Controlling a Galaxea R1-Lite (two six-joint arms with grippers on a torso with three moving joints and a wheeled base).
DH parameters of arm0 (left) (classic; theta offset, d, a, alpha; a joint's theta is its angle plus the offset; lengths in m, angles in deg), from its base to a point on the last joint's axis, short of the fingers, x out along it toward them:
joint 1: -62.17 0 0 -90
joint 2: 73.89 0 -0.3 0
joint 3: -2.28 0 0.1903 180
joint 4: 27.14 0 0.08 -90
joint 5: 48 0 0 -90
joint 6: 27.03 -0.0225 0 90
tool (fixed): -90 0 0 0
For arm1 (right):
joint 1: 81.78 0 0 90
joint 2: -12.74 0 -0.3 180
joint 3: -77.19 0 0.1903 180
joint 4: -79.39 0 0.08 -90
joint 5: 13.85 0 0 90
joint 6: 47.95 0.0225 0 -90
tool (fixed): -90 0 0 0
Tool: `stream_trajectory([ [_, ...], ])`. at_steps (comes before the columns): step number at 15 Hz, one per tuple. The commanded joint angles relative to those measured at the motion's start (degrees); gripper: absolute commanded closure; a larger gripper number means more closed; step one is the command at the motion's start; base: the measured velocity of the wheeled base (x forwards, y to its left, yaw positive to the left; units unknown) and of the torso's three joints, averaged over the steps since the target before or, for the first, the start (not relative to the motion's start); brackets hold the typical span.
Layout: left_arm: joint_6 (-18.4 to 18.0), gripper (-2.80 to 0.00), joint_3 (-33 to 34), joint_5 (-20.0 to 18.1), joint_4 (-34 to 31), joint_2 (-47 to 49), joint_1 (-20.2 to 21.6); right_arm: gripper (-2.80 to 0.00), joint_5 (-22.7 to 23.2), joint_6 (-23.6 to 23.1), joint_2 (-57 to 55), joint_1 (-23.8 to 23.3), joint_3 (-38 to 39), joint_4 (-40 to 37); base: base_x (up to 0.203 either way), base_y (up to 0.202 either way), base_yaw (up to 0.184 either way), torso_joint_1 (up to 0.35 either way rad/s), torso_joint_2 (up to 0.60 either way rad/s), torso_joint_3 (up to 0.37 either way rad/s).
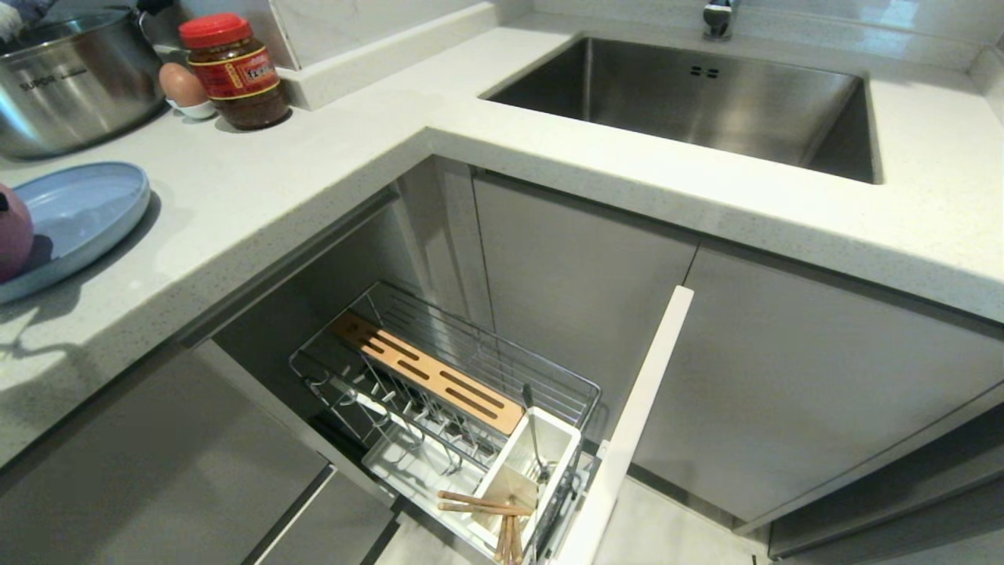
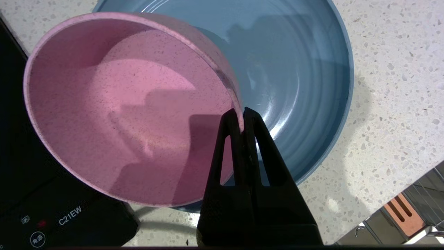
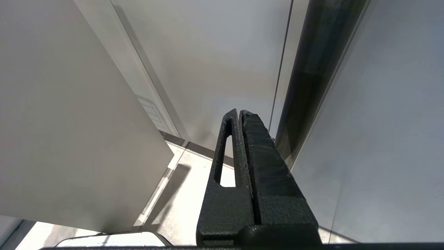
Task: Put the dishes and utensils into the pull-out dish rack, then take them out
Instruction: Take the bowl out of the cupboard
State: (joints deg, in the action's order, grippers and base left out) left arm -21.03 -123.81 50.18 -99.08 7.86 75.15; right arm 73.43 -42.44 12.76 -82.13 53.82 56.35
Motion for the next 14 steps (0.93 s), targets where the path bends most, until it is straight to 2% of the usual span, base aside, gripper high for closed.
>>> stream_trajectory([
  [1, 0.1, 0.0, 0.0, 0.2, -0.3, 0.7, -0.1, 0.0, 0.0, 0.0, 0.2, 0.0, 0.0, 0.0, 0.0, 0.0, 0.0, 0.0, 0.0, 0.0],
  [6, -0.1, 0.0, 0.2, 0.9, -0.3, 0.8, -0.1, 0.0, 0.0, 0.0, 0.2, 0.0, 0.0, 0.0, 0.0, 0.0, 0.0, 0.0, 0.0, 0.0],
  [7, -0.1, -2.8, 0.1, 1.5, -0.3, 0.8, -0.1, 0.0, 0.0, 0.0, 0.2, 0.0, 0.0, 0.0, 0.0, 0.0, 0.0, 0.0, 0.0, 0.0],
  [14, 0.3, -2.8, 0.0, 1.9, 0.0, -1.2, 0.0, 0.0, 0.0, 0.0, 0.2, 0.0, 0.0, 0.0, 0.0, 0.0, 0.0, 0.0, 0.0, 0.0],
])
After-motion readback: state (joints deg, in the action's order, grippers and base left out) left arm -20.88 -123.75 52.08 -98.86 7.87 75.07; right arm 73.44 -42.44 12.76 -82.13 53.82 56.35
